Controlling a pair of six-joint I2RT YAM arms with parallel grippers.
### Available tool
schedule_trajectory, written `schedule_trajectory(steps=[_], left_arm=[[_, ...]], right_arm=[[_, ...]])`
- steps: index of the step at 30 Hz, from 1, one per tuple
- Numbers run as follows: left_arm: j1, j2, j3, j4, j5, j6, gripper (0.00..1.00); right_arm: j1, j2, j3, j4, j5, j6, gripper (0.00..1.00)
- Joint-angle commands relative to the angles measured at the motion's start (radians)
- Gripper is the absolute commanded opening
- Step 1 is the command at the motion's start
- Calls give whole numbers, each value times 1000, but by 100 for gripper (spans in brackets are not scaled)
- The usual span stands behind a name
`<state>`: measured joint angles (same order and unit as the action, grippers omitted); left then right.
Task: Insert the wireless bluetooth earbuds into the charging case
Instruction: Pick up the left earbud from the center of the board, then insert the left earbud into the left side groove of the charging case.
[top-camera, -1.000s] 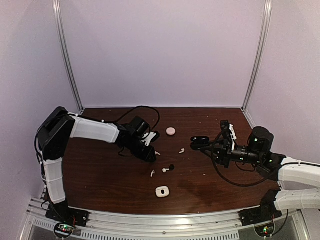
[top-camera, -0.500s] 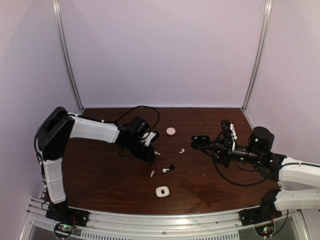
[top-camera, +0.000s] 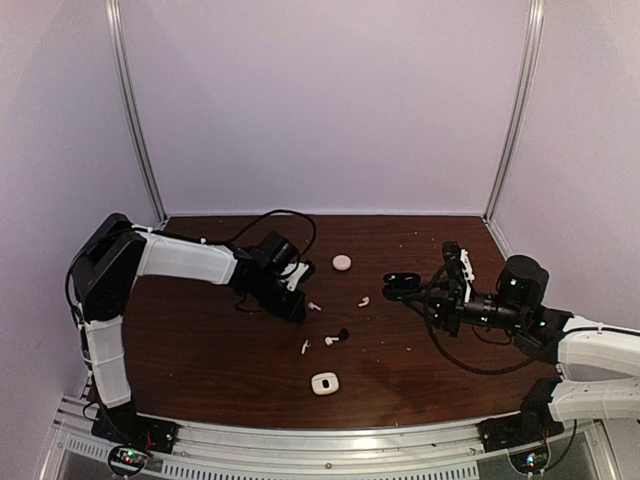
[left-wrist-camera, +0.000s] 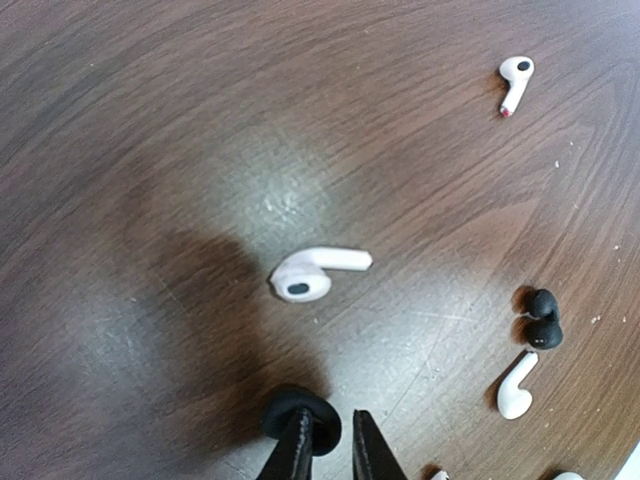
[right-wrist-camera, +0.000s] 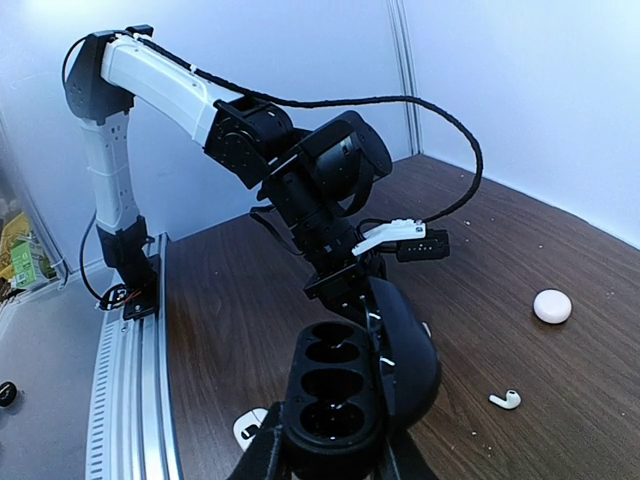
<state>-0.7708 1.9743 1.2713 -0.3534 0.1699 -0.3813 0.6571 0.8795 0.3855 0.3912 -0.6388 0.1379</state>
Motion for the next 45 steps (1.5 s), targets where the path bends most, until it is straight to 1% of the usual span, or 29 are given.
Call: schedule_trajectory(steps=[1, 5, 7, 9, 16, 20, 23, 27, 29, 30, 33, 36, 39, 45], left_arm=[[23, -13, -31, -69, -60, -16, 18], [26, -21, -35, -70, -61, -18, 18], [28, -20, -36, -72, -63, -19, 17], [29, -21, -36, -73, -64, -18, 15], [30, -33, -39, -87, -89, -18, 0], [30, -58, -56, -85, -107, -8, 0], [30, -114, -84, -53, -119, 25, 0], [31, -253, -151, 69, -57, 116, 0], [28, -357, -208, 190, 37, 189, 0], [24, -410, -239, 240, 60, 224, 0], [10, -542, -306, 338, 148, 326, 0], [-15, -632, -331, 346, 218, 435, 0], [-61, -693, -334, 346, 284, 528, 0], [-163, -728, -296, 345, 383, 627, 0]], right_arm=[[8, -20, -10, 16, 18, 7, 0], [9, -24, -13, 16, 21, 9, 0], [9, -26, -11, 17, 21, 11, 0], [8, -28, -13, 16, 21, 11, 0], [9, -39, -16, 11, 30, 13, 0], [8, -38, -20, 20, 18, 11, 0], [8, -33, -26, 46, -17, 6, 0], [10, -18, -31, 108, -90, 10, 0], [12, -6, -30, 140, -118, 13, 0], [13, 1, -30, 156, -126, 15, 0], [20, 31, -10, 169, -151, 11, 0], [36, 48, 7, 161, -161, 2, 0], [61, 54, 7, 180, -111, -8, 1], [134, 80, 15, 220, -90, -81, 0]])
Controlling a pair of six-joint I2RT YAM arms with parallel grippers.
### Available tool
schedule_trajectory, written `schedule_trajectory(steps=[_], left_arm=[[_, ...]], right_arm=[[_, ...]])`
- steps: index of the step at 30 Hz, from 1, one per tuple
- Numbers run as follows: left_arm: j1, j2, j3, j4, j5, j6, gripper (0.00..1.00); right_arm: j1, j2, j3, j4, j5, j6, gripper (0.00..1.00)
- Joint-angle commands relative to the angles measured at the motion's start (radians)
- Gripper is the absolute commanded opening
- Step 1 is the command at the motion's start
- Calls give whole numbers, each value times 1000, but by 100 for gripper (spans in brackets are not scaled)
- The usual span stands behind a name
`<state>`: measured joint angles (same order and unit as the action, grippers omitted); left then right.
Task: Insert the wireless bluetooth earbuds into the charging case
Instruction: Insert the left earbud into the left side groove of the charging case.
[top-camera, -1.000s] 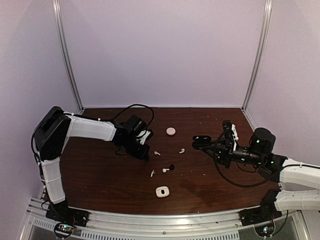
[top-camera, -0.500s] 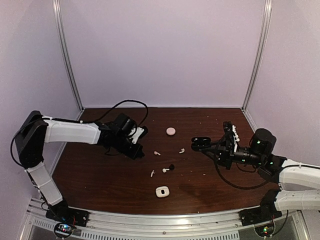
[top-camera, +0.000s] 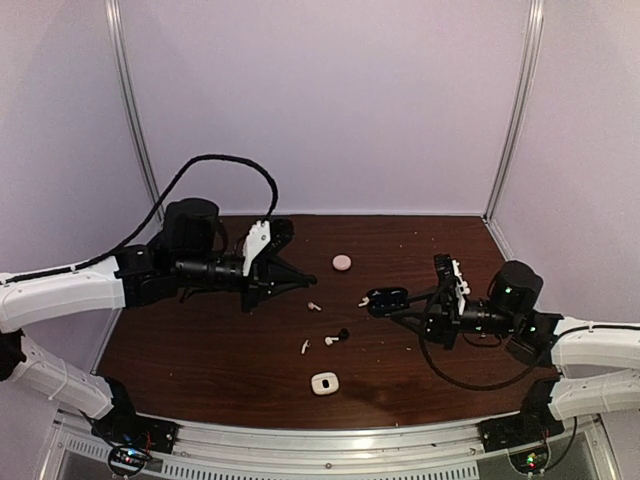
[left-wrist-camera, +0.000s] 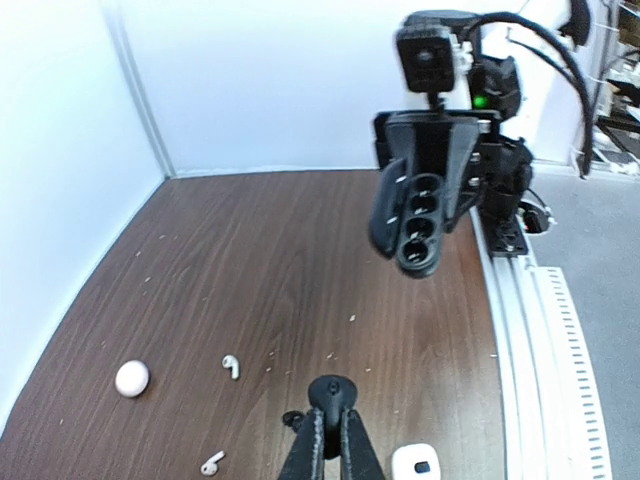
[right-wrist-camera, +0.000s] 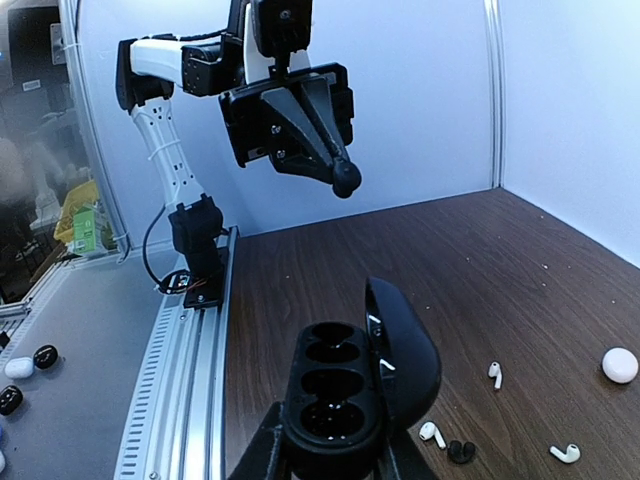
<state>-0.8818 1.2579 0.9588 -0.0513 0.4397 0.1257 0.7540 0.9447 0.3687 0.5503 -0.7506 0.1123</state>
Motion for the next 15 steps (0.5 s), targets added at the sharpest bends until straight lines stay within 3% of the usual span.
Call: schedule_trajectory(steps=[1, 7, 15], left_arm=[[-69, -8, 28, 36, 126, 136, 0], [-129, 35, 83, -31, 179, 187, 0], [-163, 54, 107, -33, 136, 173, 0]], right_arm=[[47, 23, 38, 59, 21, -67, 0], [111, 80, 87, 6, 36, -167, 0], [166, 144, 140, -4, 67, -198, 0]])
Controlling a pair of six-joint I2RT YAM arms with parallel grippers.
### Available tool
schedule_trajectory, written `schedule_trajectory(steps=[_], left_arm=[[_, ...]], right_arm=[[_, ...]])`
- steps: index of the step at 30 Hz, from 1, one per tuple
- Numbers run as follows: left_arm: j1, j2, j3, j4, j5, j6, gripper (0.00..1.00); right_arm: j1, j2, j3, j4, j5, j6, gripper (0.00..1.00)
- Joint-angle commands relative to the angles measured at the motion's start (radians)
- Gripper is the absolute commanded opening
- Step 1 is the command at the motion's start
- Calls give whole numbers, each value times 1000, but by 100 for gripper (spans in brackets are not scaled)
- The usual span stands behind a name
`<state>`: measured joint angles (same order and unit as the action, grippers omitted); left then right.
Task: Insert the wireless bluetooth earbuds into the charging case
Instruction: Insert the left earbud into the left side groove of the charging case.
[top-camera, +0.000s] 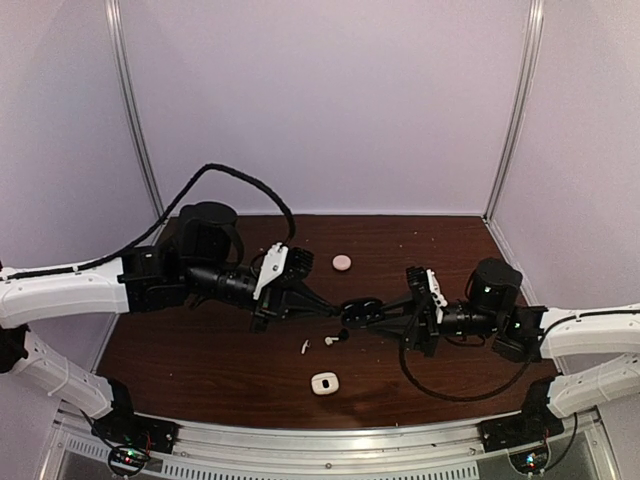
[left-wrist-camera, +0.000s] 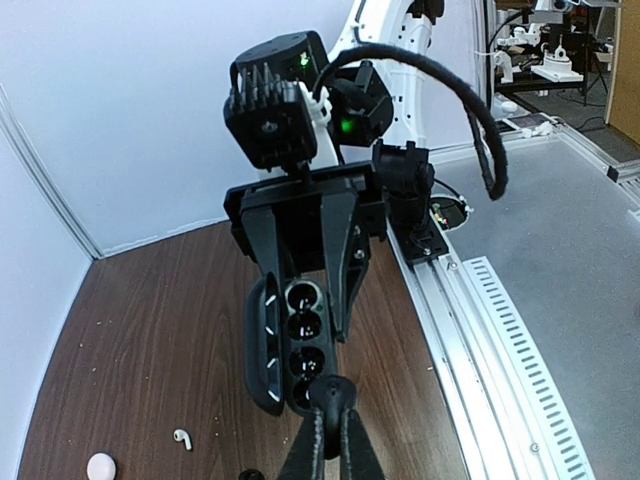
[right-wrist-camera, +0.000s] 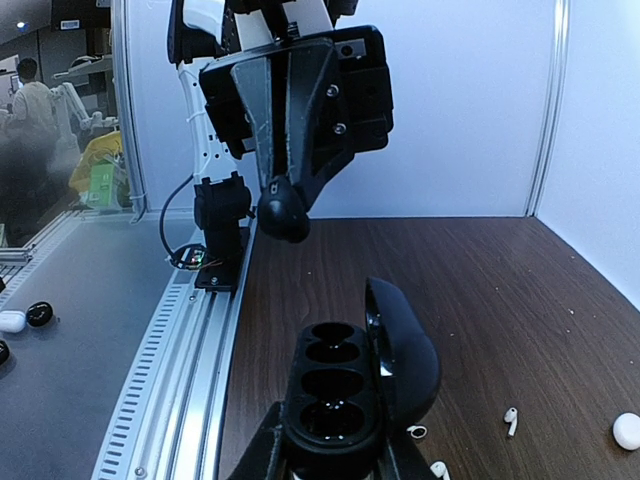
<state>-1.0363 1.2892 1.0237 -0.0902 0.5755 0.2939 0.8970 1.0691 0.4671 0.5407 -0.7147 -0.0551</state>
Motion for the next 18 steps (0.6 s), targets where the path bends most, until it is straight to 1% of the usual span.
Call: schedule_trajectory(steps=[1, 4, 18], left_arm=[[-10, 30, 44, 7, -2, -2, 0], [-16, 51, 59, -10, -32, -10, 0], [-41, 140, 125, -96, -91, 9, 0]], right_arm=[[28, 25, 45, 5, 35, -30, 0], [39, 32, 53, 5, 40, -30, 0], [57, 32, 53, 10, 42, -38, 0]])
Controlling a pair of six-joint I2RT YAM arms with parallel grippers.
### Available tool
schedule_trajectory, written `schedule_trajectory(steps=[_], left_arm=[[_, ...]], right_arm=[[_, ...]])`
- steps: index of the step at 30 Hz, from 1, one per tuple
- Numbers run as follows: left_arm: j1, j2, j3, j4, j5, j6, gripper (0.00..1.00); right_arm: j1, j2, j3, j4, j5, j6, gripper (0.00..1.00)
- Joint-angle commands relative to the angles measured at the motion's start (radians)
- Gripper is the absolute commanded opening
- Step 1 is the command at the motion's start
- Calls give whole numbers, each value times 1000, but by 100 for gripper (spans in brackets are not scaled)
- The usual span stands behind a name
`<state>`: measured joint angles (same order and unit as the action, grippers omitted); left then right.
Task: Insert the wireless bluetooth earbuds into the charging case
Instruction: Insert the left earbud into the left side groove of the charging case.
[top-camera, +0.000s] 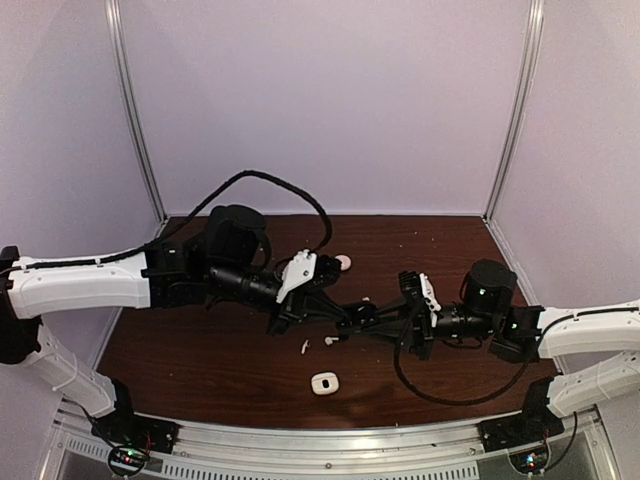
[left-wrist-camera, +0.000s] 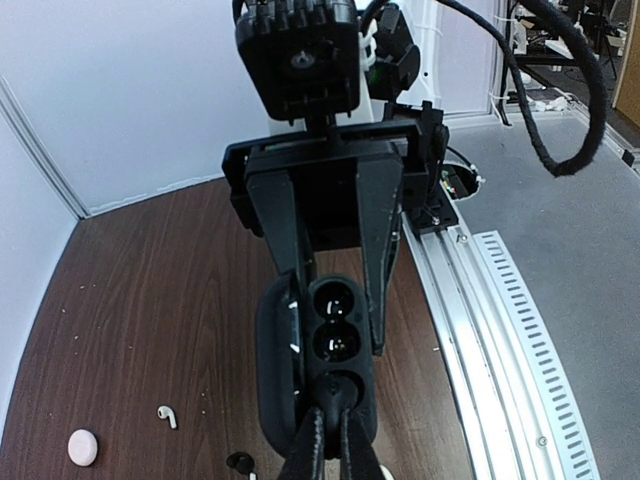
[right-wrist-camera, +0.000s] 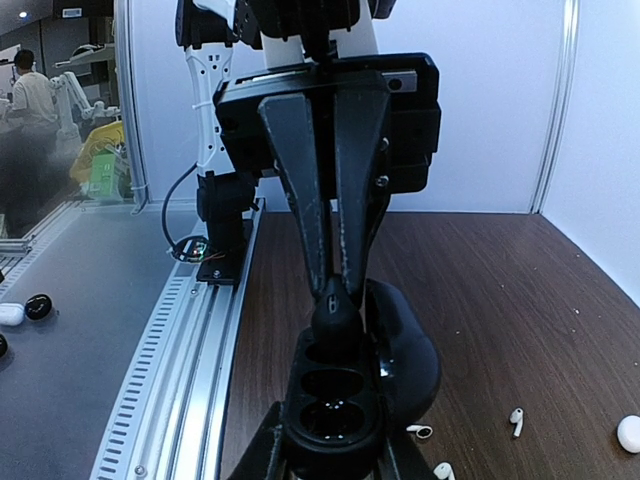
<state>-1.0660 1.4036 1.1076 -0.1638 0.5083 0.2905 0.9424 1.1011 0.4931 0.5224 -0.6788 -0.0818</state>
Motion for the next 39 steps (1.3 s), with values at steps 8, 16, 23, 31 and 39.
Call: schedule_trajectory(steps=[8, 16, 23, 31, 39], left_arm=[[-18, 57, 64, -63, -19, 15, 0], [-18, 85, 81, -108, -46, -12, 10], [-18, 37, 53, -57, -92, -27, 15], [-18, -12, 20, -13, -117, -27, 21], [-18, -60, -30, 50, -116, -49, 19]], right_arm=[[12, -5, 18, 44, 20, -11, 0], [12, -18, 9, 47, 19, -20, 0], [12, -17, 2, 42, 18, -15, 0], [13, -12, 2, 38, 14, -16, 0], [13, -19, -12, 48, 41, 10, 0]])
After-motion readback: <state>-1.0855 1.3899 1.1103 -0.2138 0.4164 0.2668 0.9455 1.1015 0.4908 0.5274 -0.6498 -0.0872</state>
